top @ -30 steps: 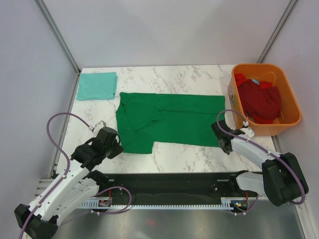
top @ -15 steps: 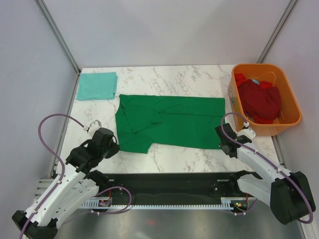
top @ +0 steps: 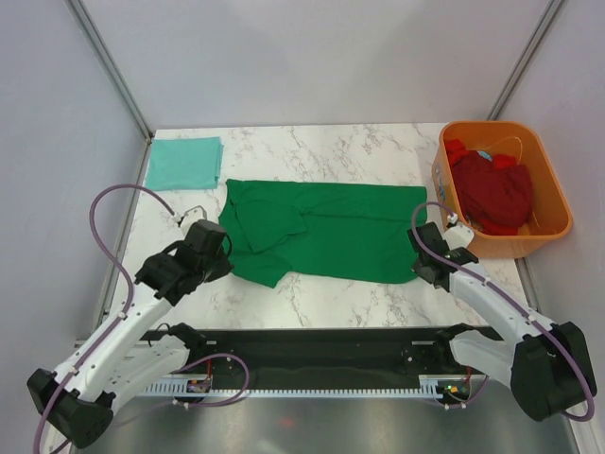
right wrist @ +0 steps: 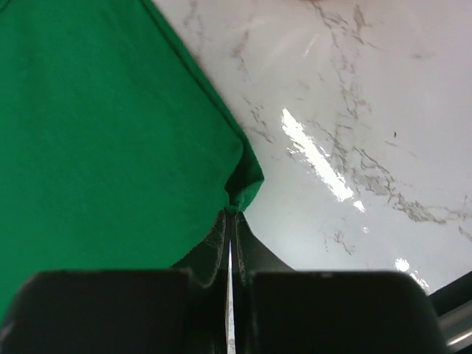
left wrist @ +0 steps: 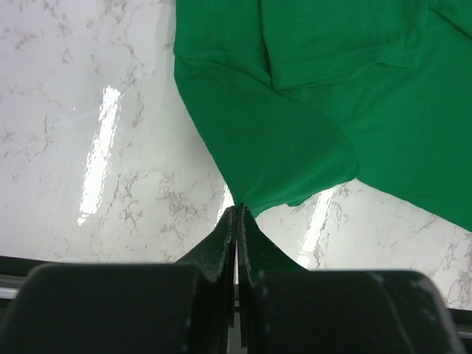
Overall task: Fold and stack the t-shirts
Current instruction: Fold the tshirt
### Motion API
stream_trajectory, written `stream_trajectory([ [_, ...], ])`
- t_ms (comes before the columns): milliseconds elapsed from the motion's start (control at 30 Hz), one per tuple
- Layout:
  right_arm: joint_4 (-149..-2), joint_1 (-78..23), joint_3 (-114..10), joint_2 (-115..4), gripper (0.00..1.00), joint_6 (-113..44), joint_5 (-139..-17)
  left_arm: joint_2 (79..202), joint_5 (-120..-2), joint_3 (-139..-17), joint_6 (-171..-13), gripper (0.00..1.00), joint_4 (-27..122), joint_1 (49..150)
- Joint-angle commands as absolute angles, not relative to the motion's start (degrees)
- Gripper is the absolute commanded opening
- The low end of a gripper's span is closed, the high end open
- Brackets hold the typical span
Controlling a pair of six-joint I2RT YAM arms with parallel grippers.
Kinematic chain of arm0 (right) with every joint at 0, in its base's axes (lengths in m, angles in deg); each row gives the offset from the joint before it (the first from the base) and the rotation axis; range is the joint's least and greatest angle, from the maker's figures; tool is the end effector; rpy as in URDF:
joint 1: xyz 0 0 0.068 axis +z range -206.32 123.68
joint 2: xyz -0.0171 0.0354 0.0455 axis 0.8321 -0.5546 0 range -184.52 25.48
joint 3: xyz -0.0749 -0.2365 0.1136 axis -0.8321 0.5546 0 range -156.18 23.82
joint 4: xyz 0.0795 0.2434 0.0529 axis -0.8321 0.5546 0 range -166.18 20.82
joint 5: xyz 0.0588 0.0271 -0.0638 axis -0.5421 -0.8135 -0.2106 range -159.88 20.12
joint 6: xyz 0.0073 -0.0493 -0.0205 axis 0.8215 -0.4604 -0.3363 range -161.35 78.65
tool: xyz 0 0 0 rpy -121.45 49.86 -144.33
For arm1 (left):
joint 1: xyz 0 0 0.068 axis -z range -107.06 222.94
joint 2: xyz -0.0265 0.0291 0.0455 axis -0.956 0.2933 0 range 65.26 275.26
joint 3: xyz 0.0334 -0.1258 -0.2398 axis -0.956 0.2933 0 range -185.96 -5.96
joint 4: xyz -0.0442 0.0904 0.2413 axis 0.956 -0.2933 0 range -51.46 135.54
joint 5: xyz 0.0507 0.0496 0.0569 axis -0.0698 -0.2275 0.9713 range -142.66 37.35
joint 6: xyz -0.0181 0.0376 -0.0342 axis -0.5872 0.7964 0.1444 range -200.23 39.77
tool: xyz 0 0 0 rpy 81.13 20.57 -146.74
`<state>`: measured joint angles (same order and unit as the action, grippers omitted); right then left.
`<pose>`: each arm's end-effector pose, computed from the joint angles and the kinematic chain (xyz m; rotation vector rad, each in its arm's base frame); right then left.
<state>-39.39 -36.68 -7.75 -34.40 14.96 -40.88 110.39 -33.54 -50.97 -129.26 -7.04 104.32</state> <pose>0.1715 0.0428 0.1832 0.9186 2.3199 -0.1695 0.1291 -0.0652 0.2744 -0.5092 2.3789 -0.2171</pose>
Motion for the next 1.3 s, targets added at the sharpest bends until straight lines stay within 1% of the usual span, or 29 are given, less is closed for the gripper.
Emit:
stream_trajectory([
  [0, -42.26, -36.81, -12.82, -36.66, 0.0, 6.65, -41.84, 113.77, -30.68, -55.78, -122.69, 0.02, -2.73, 104.5],
  [100, -42.52, -36.72, -15.9, -39.38, 0.0, 4.37, -41.4, 119.65, -32.61, -57.89, -118.73, 0.02, -0.96, 104.41],
  [267, -42.87, -36.98, -20.03, -44.48, 0.0, 1.99, -38.78, 129.66, -35.07, -65.18, -114.16, 0.02, 1.41, 102.48],
  [500, -43.49, -39.53, -26.27, -50.02, 0.0, -2.5, -36.92, 140.04, -43.24, -74.85, -109.41, 0.02, 3.61, 94.05],
  [733, -45.94, -41.99, -28.74, -55.2, 0.0, -6.63, -36.57, 147.51, -46.67, -80.92, -106.95, 0.02, 4.05, 89.3],
  [933, -47.09, -43.66, -30.67, -58.71, 0.0, -7.95, -36.04, 153.41, -50.63, -84.79, -104.76, 0.02, 4.67, 88.24],
  [1133, -48.15, -45.24, -31.2, -60.75, 0.0, -8.57, -35.69, 157.98, -52.39, -88.13, -102.64, 0.02, 5.37, 86.84],
  [1200, -48.41, -45.33, -30.76, -60.66, 0.0, -8.65, -35.69, 159.91, -55.46, -89.7, -102.64, 0.02, 5.64, 86.13],
  [1267, -49.11, -45.59, -30.33, -60.66, 0.0, -8.83, -35.77, 161.23, -55.65, -90.68, -102.82, 0.02, 5.64, 85.51],
])
